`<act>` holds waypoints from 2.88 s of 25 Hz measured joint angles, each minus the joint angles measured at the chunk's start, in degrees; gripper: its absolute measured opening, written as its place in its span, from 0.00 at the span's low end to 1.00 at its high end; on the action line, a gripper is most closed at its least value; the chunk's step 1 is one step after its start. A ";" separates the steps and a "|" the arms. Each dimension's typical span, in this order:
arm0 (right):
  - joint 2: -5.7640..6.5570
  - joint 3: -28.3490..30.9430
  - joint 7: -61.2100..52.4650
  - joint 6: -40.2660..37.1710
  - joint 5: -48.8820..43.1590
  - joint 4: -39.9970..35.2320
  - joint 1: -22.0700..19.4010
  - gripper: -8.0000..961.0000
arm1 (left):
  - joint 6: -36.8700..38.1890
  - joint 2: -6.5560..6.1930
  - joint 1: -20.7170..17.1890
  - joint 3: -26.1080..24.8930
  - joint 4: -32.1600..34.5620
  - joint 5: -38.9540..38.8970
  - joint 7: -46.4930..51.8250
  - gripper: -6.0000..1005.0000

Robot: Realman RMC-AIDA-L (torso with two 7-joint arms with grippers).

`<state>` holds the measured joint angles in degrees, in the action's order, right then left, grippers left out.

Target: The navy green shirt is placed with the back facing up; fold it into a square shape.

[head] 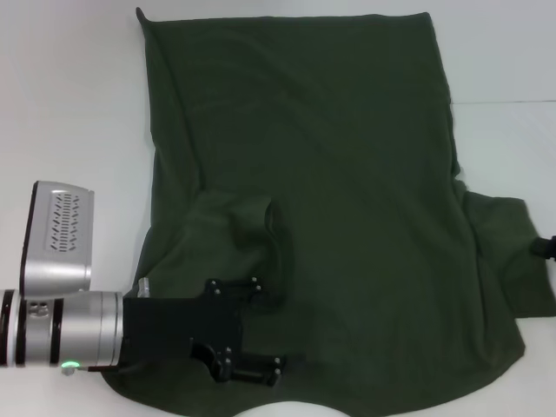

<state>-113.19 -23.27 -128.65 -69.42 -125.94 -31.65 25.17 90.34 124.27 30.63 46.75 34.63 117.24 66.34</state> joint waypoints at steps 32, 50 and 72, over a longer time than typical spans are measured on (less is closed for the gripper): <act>5.12 1.88 4.70 5.22 -0.35 -1.39 0.88 0.02 | -0.04 0.18 -0.42 -0.09 -0.81 -1.83 0.88 0.87; 5.06 1.03 8.43 -5.43 -0.35 -1.94 4.08 0.02 | 0.47 0.18 -0.27 -0.09 -1.59 -2.56 1.89 0.87; -0.04 -6.49 4.41 -4.50 -0.36 -1.37 14.11 0.02 | -0.09 -0.10 0.39 -0.08 -1.32 -2.81 3.26 0.87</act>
<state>-113.24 -29.76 -124.23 -73.92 -126.30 -33.02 39.28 90.26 124.18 31.03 46.67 33.31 114.43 69.59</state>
